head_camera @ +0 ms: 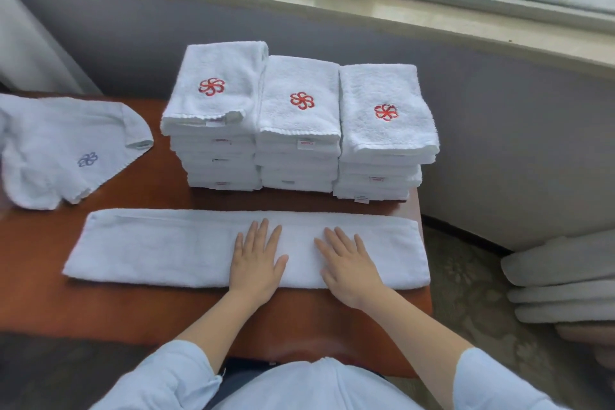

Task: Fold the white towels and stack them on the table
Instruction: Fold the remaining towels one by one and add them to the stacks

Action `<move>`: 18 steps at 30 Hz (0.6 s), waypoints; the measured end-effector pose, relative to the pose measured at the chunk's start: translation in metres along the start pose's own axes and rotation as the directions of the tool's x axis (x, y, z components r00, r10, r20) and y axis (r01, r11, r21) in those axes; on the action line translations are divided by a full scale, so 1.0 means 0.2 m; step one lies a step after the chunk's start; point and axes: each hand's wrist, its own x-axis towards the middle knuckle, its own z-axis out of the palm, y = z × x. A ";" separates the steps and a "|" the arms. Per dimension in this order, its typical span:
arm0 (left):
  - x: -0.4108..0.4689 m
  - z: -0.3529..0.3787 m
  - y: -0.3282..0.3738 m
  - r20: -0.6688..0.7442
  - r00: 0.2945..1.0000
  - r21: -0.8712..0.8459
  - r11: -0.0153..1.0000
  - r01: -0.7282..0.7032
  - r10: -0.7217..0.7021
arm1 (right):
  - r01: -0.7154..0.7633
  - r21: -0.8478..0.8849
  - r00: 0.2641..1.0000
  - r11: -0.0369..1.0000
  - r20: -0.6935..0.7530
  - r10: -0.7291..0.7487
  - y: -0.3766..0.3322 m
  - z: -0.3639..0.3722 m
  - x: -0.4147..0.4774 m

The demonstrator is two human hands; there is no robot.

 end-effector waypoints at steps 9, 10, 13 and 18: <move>-0.06 0.02 -0.48 0.136 0.991 0.036 0.999 0.010 -0.015 | 0.096 0.040 0.995 0.995 0.015 -0.096 -0.49 0.03 0.22; -0.06 0.02 -0.54 0.139 0.990 0.042 0.999 0.005 -0.011 | 0.096 0.046 0.995 0.994 0.011 -0.096 -0.56 0.04 0.25; -0.06 0.01 -0.76 0.145 0.989 0.064 0.998 0.008 -0.017 | 0.077 0.062 0.997 0.995 0.000 -0.077 -0.77 0.07 0.35; -0.05 0.00 -1.17 0.151 0.988 0.061 0.997 0.036 -0.045 | 0.060 0.062 0.998 0.996 0.000 -0.060 -1.09 0.12 0.53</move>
